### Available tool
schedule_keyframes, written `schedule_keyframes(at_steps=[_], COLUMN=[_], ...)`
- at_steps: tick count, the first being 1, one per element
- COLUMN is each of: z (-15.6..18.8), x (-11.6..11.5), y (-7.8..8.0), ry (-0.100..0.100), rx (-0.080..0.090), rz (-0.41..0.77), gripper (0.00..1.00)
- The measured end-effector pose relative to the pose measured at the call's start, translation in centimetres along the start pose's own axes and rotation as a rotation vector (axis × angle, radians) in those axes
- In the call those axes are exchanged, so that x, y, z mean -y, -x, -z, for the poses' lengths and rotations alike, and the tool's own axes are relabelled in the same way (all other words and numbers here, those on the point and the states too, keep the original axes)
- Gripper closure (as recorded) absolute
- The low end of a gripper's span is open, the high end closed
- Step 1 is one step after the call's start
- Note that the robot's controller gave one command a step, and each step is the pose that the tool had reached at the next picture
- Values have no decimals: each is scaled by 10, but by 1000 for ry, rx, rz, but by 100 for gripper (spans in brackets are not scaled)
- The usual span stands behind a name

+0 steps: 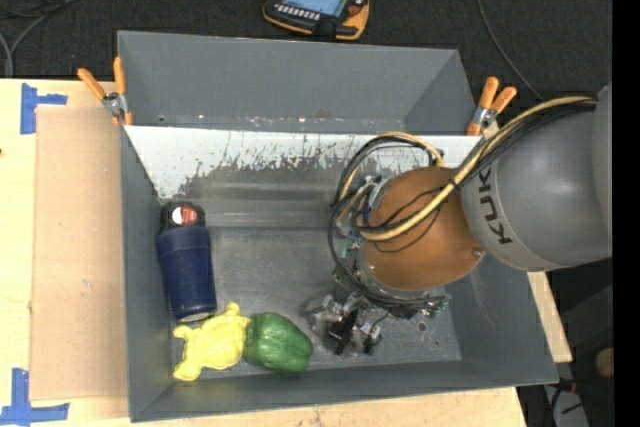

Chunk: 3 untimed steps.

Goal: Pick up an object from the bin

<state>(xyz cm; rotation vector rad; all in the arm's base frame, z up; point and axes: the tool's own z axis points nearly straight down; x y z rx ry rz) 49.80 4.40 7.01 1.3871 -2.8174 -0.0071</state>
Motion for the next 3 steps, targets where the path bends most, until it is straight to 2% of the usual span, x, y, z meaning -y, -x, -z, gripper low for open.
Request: schedule_keyframes(at_steps=[1,2,3], z=[2,32,53], x=[0,-2,-1], y=[0,0,0], ry=[1,6,2], rx=[0,-3,0], rz=[-1,-2,-3], gripper=[100,100,100])
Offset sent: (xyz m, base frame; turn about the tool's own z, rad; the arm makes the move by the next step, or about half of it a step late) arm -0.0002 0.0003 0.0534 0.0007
